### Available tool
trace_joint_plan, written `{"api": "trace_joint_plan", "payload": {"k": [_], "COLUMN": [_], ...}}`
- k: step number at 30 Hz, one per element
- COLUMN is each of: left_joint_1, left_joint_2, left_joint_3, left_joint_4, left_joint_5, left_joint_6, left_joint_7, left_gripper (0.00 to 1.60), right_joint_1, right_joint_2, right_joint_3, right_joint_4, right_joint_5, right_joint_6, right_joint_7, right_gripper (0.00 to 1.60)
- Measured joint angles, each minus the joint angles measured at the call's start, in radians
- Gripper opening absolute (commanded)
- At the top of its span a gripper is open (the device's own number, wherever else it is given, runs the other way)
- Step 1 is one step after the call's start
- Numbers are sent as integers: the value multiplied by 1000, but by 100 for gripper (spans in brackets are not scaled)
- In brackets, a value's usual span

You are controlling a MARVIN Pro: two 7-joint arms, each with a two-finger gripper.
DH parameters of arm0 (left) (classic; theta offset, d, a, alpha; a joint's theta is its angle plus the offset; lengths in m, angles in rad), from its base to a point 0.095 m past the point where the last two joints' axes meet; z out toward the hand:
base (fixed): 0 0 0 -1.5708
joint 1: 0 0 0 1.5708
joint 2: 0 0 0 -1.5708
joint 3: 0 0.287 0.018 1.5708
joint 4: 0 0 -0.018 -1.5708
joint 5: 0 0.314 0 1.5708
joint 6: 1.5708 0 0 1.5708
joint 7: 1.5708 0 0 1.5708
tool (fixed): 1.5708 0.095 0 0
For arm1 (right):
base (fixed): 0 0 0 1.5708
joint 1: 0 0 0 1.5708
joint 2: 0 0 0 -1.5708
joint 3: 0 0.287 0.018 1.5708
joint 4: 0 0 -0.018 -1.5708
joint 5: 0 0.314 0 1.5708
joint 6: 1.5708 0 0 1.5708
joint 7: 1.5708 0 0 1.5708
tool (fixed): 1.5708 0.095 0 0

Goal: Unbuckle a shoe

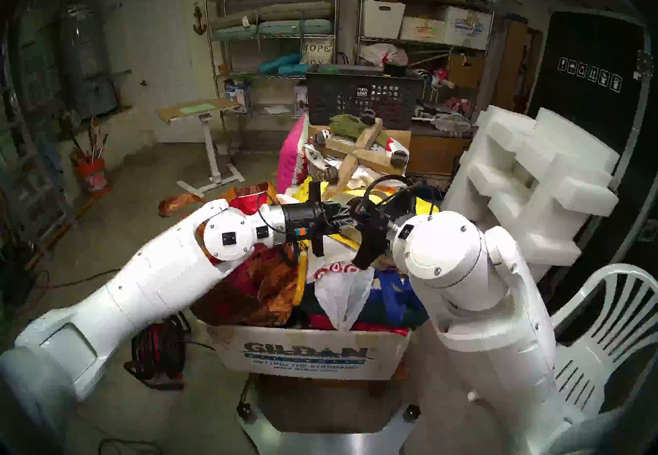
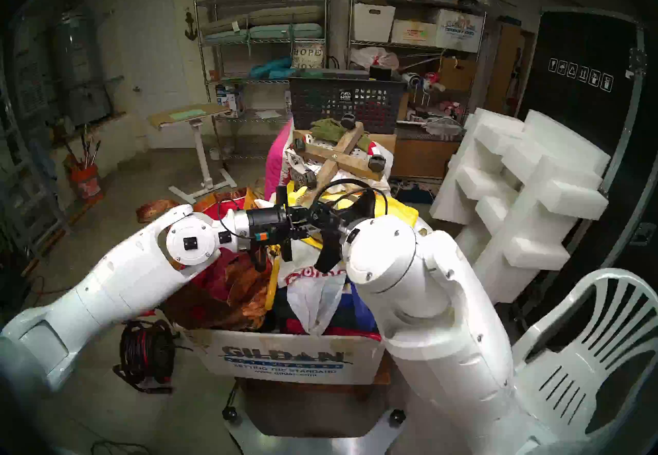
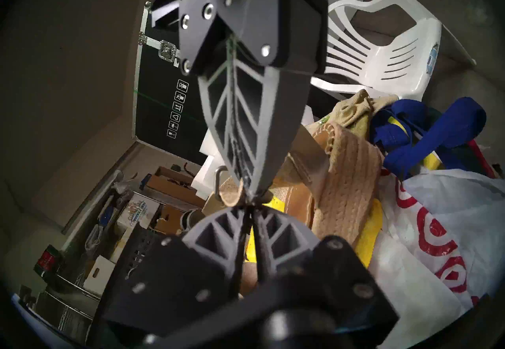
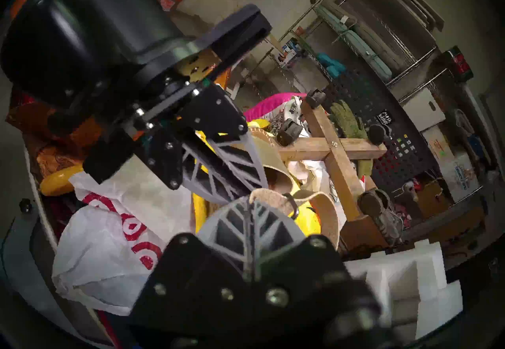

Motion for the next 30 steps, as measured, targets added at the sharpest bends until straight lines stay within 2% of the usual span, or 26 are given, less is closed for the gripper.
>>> {"api": "trace_joint_plan", "payload": {"k": [9,11,17,19,21,27,30], "left_joint_1": [3,5,5,4,3,-3,-4], "left_joint_2": [18,21,17,11,6,-6,-8], "left_joint_3": [-4,-4,-4,-4,-4,-4,-5], "left_joint_4": [-10,-12,-13,-12,-12,-12,-12], "left_joint_5": [8,27,70,80,87,100,103], "left_joint_6": [-1,-1,0,1,3,10,11], "left_joint_7": [9,18,42,47,51,57,58], "left_gripper": [77,97,98,91,77,67,69], "right_joint_1": [-4,-5,-6,-7,-8,-11,-11], "right_joint_2": [1,1,1,1,2,4,7], "right_joint_3": [44,50,53,53,51,32,21], "right_joint_4": [6,6,1,-1,-3,-8,-8], "right_joint_5": [-8,-5,9,14,17,21,21], "right_joint_6": [0,0,0,0,0,0,0], "right_joint_7": [7,11,13,13,13,12,11], "right_gripper": [0,0,0,0,0,0,0]}}
